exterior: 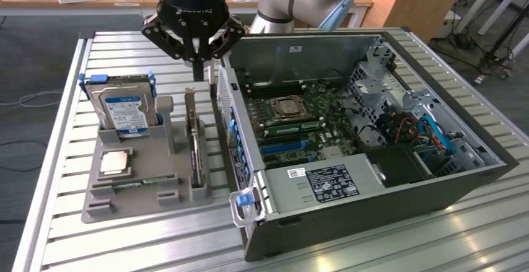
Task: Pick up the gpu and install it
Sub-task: 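Reach for the gpu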
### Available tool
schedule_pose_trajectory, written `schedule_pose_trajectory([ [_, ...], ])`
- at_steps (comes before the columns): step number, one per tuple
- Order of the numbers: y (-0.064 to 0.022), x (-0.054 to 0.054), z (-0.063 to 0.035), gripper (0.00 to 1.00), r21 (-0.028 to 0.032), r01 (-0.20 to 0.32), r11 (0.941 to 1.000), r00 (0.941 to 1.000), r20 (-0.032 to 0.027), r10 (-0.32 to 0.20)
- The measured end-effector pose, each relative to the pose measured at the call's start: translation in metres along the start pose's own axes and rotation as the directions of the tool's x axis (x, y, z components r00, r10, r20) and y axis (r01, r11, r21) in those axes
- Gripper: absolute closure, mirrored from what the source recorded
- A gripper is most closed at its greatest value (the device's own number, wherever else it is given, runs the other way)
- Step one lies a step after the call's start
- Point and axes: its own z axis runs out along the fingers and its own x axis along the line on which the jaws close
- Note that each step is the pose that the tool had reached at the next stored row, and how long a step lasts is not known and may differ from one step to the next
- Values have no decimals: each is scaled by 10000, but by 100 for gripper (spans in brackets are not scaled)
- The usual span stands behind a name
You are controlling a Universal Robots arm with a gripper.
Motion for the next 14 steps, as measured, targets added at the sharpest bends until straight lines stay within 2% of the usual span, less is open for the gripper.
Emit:
schedule_pose_trajectory([
  [4,-55,-2,-2,89,0,0,10000,10000,0,0],
  [9,-58,-2,-2,89,0,-1,10000,10000,1,1],
  [14,-62,51,-2,89,0,0,10000,10000,1,0],
])
